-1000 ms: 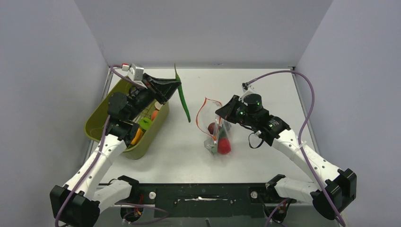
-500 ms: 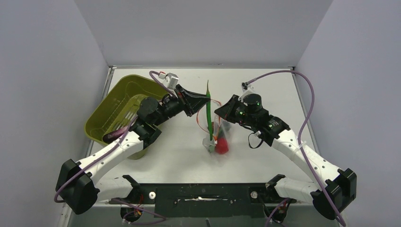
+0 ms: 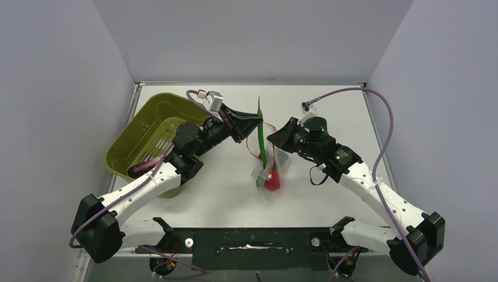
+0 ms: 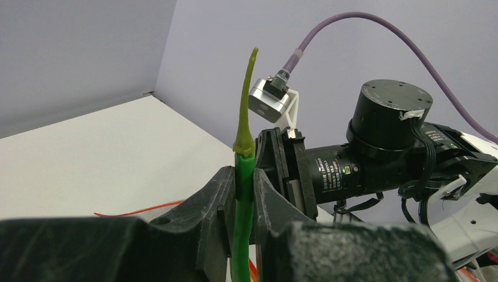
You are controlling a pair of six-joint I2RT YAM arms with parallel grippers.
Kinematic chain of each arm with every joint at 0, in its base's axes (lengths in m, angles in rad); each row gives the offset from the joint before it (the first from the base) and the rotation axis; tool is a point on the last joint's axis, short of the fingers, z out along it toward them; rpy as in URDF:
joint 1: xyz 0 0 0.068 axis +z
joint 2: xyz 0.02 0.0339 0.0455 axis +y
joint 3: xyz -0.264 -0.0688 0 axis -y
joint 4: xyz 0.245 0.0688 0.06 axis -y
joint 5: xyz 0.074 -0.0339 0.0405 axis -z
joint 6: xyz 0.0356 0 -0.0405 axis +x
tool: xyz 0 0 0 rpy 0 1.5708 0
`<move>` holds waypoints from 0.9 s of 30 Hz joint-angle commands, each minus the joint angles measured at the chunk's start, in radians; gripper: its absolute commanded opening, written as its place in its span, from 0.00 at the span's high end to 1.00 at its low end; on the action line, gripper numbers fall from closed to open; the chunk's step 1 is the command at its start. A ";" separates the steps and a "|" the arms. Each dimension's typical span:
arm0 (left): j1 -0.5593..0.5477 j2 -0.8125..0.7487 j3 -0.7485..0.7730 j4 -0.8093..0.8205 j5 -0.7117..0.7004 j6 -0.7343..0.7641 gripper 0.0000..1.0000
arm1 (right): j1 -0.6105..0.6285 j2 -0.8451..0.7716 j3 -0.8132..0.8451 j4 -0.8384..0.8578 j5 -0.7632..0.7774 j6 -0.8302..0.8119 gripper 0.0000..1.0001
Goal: Place the food in the zip-top bag and seal the zipper
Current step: Place the fake vegetable in the zipper food storage bag.
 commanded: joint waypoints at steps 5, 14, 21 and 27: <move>-0.003 -0.032 0.054 0.112 -0.038 0.000 1.00 | 0.009 -0.036 -0.004 0.074 -0.003 0.010 1.00; -0.002 -0.053 0.065 0.096 -0.063 0.020 1.00 | 0.008 -0.059 -0.017 0.051 0.008 0.006 1.00; -0.004 -0.039 0.045 0.111 -0.072 0.055 1.00 | 0.010 -0.068 -0.012 0.037 0.008 0.003 1.00; -0.003 -0.013 -0.002 0.124 -0.097 0.089 1.00 | 0.012 -0.080 -0.006 0.035 0.012 0.004 1.00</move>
